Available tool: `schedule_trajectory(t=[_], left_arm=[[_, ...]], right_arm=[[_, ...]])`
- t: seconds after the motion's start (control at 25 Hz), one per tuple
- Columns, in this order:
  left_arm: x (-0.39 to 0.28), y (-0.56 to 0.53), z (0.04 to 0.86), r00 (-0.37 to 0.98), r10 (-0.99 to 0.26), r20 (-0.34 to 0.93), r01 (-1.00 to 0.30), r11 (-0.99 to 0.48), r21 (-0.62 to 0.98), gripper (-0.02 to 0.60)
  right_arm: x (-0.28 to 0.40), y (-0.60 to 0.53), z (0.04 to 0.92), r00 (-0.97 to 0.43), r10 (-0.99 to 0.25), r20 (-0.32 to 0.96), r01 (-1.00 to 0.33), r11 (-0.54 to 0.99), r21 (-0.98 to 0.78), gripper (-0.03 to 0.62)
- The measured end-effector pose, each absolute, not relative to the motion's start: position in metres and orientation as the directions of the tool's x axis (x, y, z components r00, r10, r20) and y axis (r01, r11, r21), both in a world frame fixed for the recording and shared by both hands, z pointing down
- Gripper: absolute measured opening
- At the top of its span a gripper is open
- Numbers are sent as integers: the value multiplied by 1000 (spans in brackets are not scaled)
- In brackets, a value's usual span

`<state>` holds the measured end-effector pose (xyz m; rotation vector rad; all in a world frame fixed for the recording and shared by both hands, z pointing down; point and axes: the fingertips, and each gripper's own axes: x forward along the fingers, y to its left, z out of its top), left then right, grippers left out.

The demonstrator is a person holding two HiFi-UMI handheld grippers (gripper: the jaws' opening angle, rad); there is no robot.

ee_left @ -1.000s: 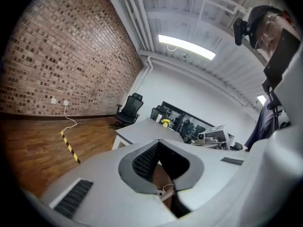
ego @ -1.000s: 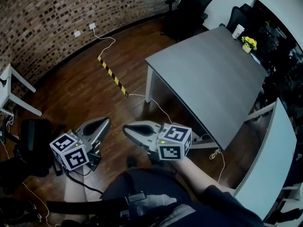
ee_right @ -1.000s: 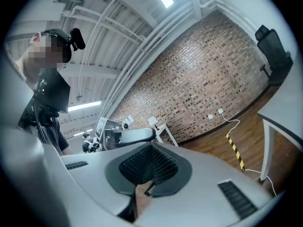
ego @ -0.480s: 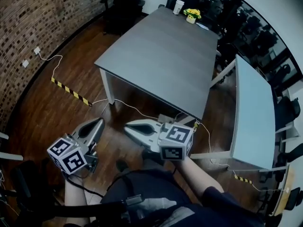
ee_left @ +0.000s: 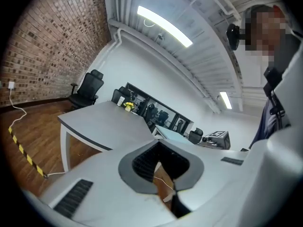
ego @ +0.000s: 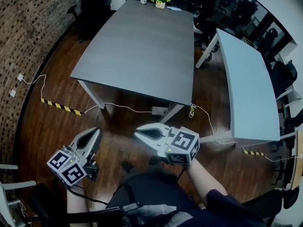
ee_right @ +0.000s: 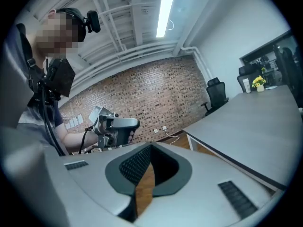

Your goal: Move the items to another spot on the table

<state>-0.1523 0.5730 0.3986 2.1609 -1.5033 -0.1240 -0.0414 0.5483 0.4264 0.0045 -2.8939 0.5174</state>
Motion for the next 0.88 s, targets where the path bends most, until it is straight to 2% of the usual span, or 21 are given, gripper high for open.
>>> schedule_trajectory(t=[0.28,0.52,0.68,0.88], left_arm=[[-101,542,413,426,-855,296,-849,-266,456,5],[-35,504,419,504,-800,325,-822,-329,466,5],[6,480,415,539,-764,355,-825,-392,408,5],[51,456,396,579,-756,305,-790,-429,438,5]], right_arm=[[21,518,446,-984,-57,168,-120,909,-400,-15],[79,484,465,-956,-174,238,-255,894,-369,-15],[126,472,464,-953,-227,201,-289,882,-372,-15],[172,463,448,-957,-273,100,-289,860,-420,-15]])
